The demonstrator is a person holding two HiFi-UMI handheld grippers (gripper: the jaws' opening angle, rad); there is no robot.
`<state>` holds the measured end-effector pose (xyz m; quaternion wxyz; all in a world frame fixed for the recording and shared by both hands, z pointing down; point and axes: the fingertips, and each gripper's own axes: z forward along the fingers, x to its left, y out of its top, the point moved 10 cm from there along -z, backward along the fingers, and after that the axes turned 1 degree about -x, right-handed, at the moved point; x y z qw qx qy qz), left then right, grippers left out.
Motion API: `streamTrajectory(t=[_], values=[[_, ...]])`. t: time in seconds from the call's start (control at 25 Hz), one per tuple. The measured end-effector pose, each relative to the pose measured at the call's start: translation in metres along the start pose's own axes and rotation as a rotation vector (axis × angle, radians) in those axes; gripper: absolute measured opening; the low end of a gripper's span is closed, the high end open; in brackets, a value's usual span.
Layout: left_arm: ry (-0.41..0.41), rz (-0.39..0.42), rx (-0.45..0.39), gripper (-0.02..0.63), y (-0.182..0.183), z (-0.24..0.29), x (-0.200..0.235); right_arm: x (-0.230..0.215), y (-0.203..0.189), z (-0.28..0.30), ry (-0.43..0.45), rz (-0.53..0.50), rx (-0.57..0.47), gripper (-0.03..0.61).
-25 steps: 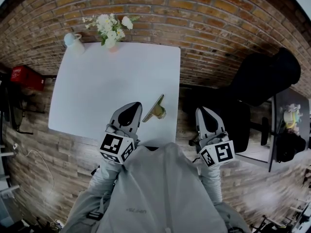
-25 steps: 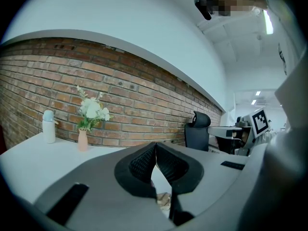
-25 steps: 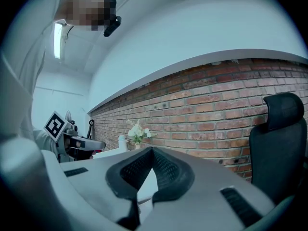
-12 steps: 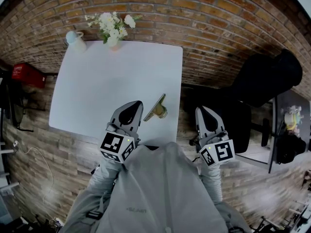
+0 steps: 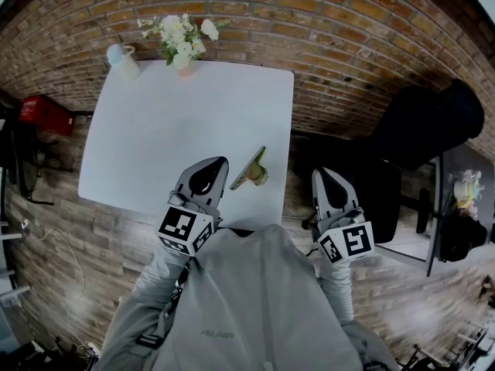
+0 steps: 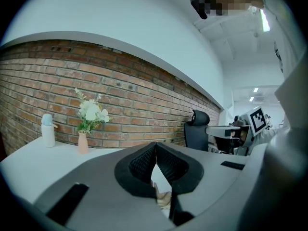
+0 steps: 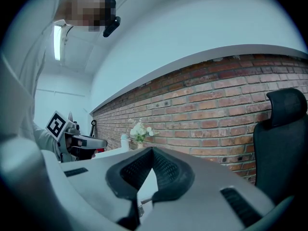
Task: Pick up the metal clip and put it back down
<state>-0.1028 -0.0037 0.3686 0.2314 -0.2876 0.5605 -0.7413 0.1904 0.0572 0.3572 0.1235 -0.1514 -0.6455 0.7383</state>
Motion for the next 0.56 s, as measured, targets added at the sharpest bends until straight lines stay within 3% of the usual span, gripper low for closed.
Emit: streamTrajectory(t=[0.56], values=[[-0.050, 0.027, 0.016, 0.026, 0.004, 0.007, 0.010, 0.000, -0.001, 0.004, 0.005, -0.003, 0.000, 0.023]])
